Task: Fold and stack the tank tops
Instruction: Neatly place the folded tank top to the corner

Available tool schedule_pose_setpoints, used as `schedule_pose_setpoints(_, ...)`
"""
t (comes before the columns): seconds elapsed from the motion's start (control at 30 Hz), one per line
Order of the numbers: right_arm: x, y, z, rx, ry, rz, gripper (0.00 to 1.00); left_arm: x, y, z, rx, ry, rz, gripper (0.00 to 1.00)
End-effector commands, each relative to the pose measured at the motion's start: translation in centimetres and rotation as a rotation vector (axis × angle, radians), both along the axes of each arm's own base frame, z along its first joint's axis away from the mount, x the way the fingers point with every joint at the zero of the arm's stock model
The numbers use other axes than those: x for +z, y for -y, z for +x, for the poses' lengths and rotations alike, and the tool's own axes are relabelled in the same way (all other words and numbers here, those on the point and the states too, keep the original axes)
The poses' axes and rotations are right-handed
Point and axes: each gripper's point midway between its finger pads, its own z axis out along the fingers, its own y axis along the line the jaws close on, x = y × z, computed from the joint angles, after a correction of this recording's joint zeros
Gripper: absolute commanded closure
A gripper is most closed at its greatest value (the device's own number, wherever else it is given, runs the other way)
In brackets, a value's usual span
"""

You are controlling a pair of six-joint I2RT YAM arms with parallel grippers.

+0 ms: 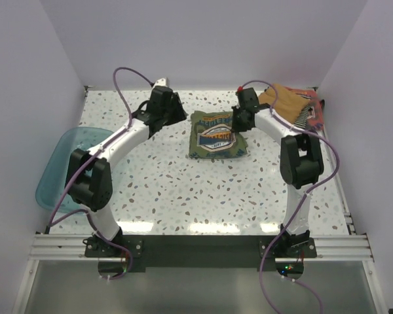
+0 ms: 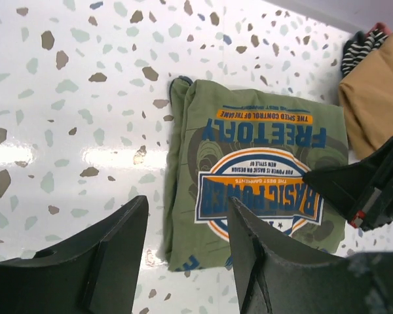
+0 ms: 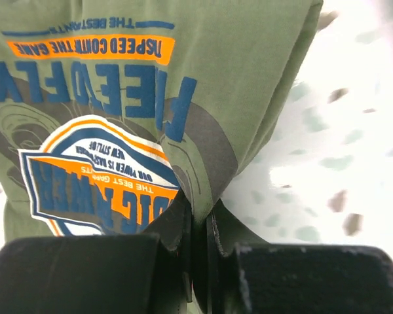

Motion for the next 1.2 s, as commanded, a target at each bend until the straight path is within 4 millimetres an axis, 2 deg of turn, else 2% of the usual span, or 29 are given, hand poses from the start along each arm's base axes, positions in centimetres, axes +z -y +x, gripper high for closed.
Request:
schedule_pose_setpoints(0.0, 5.2, 3.3, 1.4, 0.010, 0.090, -0.194, 1.00, 2.9, -0.7, -1.1, -0.022, 0.042, 0.001, 0.44)
schedule_pose_setpoints(0.03, 6.2, 3.6, 1.8, 0.012, 0.099, -0.225, 1.00, 3.0, -0.7, -1.3, -0.027, 0.046, -0.004, 0.44)
schedule_pose_setpoints(0.13, 7.2, 5.5, 2.6, 0.008, 0.118, -0.357, 1.00, 2.4, -1.0, -2.3, -0.035, 0.034, -0.005, 0.44)
schedule_pose_setpoints(0.2, 8.4, 7.1, 3.2, 0.003, 0.143, -0.453, 1.00, 1.6, -1.0, -3.0, -0.046, 0.016, -0.008, 0.44)
schedule_pose_setpoints(0.27, 9.0, 7.7, 3.8, 0.007, 0.164, -0.505, 1.00, 0.9, -1.0, -3.6, -0.057, 0.001, -0.008, 0.44)
schedule_pose_setpoints(0.3, 9.9, 8.5, 4.2, 0.008, 0.183, -0.560, 1.00, 0.7, -1.1, -3.8, -0.059, -0.007, -0.007, 0.44)
schedule_pose_setpoints(0.37, 10.0, 9.2, 4.7, 0.018, 0.181, -0.619, 1.00, 0.3, -0.9, -4.2, -0.075, -0.017, -0.006, 0.44)
schedule_pose_setpoints(0.5, 11.5, 9.9, 6.5, 0.010, 0.220, -0.686, 1.00, 0.1, -0.5, -4.7, -0.111, -0.027, -0.016, 0.44)
schedule_pose_setpoints(0.57, 12.7, 10.2, 7.3, 0.003, 0.248, -0.694, 1.00, -0.1, -0.5, -4.9, -0.119, -0.031, -0.012, 0.44)
schedule_pose_setpoints(0.67, 13.4, 10.7, 8.3, 0.001, 0.262, -0.702, 1.00, -0.2, -0.6, -5.2, -0.129, -0.032, -0.005, 0.44)
schedule_pose_setpoints(0.77, 15.6, 11.6, 9.5, -0.025, 0.305, -0.713, 1.00, -0.5, -0.5, -5.3, -0.140, -0.040, -0.002, 0.44)
schedule_pose_setpoints(0.87, 16.2, 13.0, 10.2, -0.040, 0.308, -0.702, 1.00, -0.4, -0.6, -5.3, -0.147, -0.047, 0.011, 0.44)
schedule_pose_setpoints(1.03, 17.6, 17.3, 10.8, -0.122, 0.323, -0.652, 1.00, -0.6, -0.1, -5.2, -0.170, -0.055, 0.007, 0.45)
schedule_pose_setpoints(1.17, 16.9, 20.6, 11.0, -0.182, 0.308, -0.596, 1.00, -1.4, 0.0, -5.2, -0.179, -0.076, 0.013, 0.45)
